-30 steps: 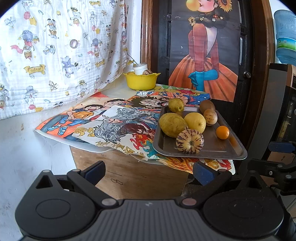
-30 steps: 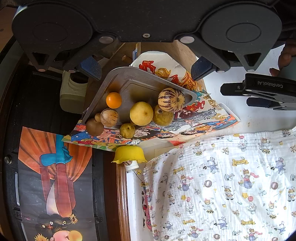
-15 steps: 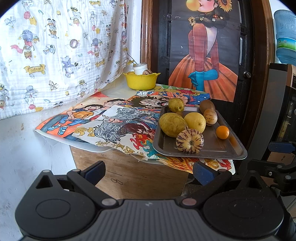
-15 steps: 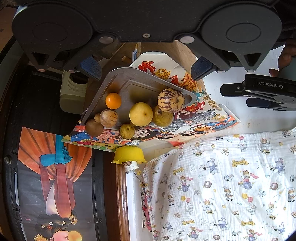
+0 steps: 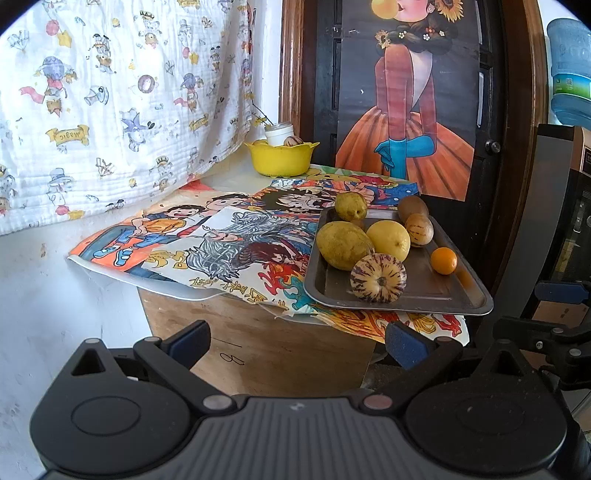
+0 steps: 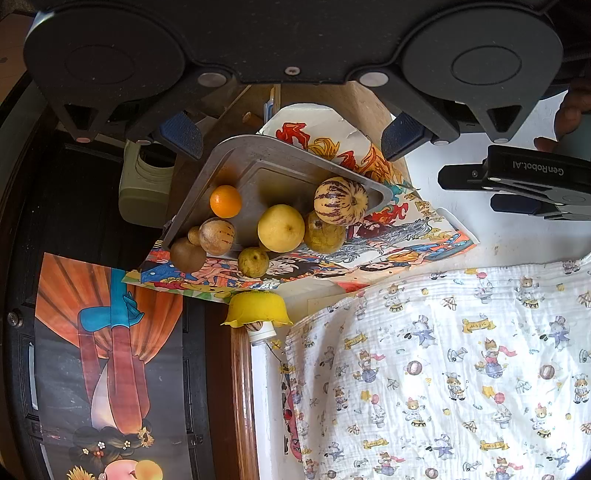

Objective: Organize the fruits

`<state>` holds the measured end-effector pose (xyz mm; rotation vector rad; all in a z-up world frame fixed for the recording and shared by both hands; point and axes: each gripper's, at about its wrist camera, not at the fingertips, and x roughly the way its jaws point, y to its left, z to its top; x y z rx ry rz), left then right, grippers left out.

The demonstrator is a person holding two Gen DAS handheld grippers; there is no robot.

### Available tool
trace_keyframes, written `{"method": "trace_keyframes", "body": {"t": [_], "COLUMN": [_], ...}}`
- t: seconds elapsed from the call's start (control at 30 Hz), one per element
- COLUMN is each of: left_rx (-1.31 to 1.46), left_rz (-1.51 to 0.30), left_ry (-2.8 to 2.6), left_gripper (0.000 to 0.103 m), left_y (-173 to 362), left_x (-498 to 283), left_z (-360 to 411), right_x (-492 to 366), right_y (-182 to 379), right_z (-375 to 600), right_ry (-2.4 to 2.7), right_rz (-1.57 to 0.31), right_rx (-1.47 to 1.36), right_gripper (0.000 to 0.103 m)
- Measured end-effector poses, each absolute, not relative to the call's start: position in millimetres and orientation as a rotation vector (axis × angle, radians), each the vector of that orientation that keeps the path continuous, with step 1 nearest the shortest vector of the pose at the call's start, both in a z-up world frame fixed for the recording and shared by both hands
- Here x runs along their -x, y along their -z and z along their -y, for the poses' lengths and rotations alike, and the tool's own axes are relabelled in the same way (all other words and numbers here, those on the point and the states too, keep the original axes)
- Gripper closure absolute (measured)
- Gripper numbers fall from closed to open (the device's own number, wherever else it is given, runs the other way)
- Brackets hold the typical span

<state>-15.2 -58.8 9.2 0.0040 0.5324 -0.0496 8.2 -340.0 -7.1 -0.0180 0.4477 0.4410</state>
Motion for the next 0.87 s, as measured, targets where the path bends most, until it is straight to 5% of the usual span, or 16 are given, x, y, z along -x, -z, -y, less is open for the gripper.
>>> {"method": "trace_keyframes", "body": {"t": [0.87], "left_rx": [-0.003], "left_rz": [-0.535], "left_ry": [0.025], "left_gripper": [0.000], "left_y": [-10.3], "left_x": [14.5], "left_z": [60.8], "right_x": [-8.6], "right_y": [6.8], "right_z": [339.1], "right_ry": [-0.442], "right_rz": [-0.451], "right_rx": [0.019], "right_gripper": [0.001]}}
